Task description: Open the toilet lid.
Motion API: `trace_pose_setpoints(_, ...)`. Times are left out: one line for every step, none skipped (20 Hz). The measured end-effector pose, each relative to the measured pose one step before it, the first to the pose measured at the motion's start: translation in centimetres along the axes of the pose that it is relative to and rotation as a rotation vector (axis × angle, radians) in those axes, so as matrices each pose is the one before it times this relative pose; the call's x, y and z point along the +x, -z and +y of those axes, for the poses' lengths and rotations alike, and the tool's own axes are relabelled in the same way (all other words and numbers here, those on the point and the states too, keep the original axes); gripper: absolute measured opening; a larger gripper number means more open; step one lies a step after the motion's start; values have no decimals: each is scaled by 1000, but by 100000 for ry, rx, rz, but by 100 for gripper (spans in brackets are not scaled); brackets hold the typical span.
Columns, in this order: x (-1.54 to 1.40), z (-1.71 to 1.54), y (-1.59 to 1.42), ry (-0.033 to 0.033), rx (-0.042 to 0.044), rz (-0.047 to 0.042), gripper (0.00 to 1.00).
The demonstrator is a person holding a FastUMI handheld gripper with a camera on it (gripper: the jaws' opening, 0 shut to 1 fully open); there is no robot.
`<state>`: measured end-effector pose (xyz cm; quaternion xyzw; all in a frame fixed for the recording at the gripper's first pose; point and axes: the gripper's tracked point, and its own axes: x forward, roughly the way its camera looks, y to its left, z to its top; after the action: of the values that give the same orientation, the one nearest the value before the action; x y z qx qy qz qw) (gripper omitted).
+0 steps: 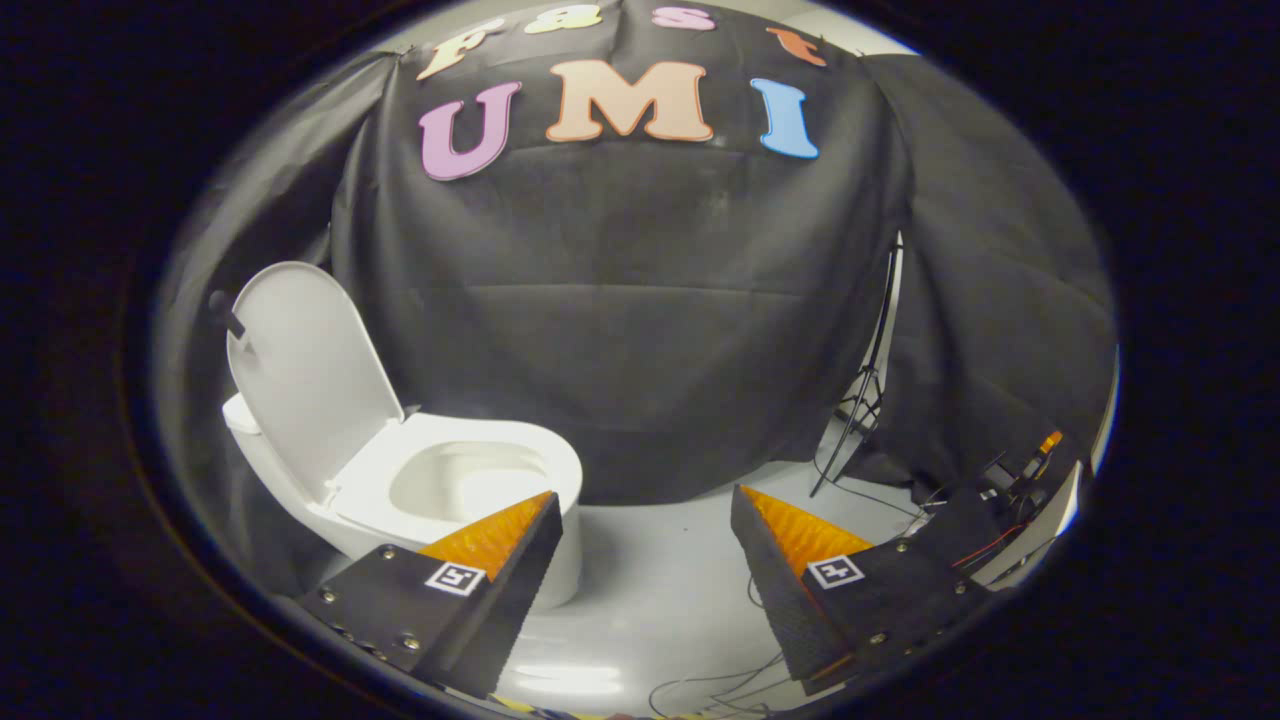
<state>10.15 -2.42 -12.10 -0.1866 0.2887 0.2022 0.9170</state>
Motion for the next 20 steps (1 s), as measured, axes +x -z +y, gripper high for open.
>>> trace_pose_setpoints(-75,-532,236,-1627,-3175,2400,100)
trace_pose_setpoints(171,-411,219,-2018,-3017,1502,100)
trace_pose_setpoints(257,-405,-67,-2228,-2314,356,100)
trace_pose_setpoints(38,-615,-8,-1429,-1644,-441,100)
trace_pose_setpoints(214,-704,-123,-975,-705,-1148,100)
trace_pose_setpoints(82,-836,452,-254,-82,-969,98)
trace_pose_setpoints(106,-843,47,631,-226,-1092,96)
trace_pose_setpoints(46,-667,-190,492,-89,-1768,96)
trace_pose_setpoints(-40,-575,-282,292,188,-1470,96)
trace_pose_setpoints(-101,-472,-292,-41,-213,-958,96)
trace_pose_setpoints(-261,-568,-344,245,-514,-420,96)
trace_pose_setpoints(-463,-508,-266,-358,-262,-495,96)
trace_pose_setpoints(-377,-547,-568,-477,812,-1825,96)
trace_pose_setpoints(-567,-798,-609,-74,3417,-2428,96)
trace_pose_setpoints(-359,-464,-884,-1035,5290,-3929,96)
trace_pose_setpoints(-149,-609,318,125,2518,-3815,96)
trace_pose_setpoints(-184,-457,-529,1650,-500,-2683,96)
trace_pose_setpoints(-227,60,-203,-702,-11,-2150,96)
trace_pose_setpoints(-231,231,-669,-1527,-766,-2746,97)
trace_pose_setpoints(-403,63,-276,-1735,1130,-1318,98)
